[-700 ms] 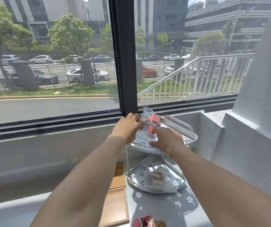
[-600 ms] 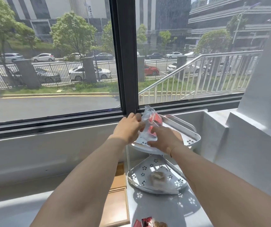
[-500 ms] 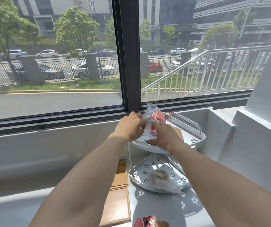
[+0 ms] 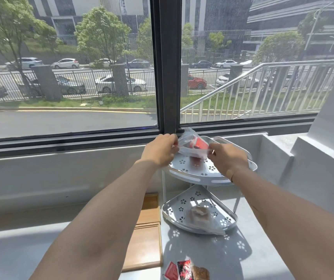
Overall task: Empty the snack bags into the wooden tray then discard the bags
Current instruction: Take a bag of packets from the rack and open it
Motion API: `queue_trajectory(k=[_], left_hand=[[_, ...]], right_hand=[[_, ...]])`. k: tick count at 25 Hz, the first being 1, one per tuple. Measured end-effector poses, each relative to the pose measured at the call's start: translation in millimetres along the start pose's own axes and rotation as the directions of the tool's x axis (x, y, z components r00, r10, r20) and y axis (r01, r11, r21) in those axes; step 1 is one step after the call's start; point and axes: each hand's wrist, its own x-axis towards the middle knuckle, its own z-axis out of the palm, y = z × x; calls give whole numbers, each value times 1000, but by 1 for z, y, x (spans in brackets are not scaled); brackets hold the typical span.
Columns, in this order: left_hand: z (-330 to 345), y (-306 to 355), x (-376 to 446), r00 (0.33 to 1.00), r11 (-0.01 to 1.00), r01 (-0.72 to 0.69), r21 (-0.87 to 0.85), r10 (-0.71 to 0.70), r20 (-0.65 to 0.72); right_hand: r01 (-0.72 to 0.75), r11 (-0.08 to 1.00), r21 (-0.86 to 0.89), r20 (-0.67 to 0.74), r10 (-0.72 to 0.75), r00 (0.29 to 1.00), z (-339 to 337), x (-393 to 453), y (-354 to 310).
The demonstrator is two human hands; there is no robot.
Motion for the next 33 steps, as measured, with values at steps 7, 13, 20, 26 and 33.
queue_trajectory(k=[7, 13, 20, 26, 33], left_hand=[[-38, 10, -18, 992, 989, 95, -115, -103, -69], [-71, -5, -41, 970, 979, 9, -203, -58, -234], [-110, -49, -89, 951, 946, -47, -320, -56, -305], [-92, -94, -158, 946, 891, -25, -454, -126, -300], [7, -129, -278, 934, 742, 185, -645, -337, -120]], right_hand=[[-17, 973, 231, -159, 55, 986, -33, -21, -21], [2, 907, 421, -264, 120, 957, -50, -38, -60], [69, 839, 540, -292, 110, 950, -44, -54, -122], [117, 691, 714, -192, 32, 981, 9, -92, -157], [-54, 467, 883, 78, -33, 996, 109, -197, -150]])
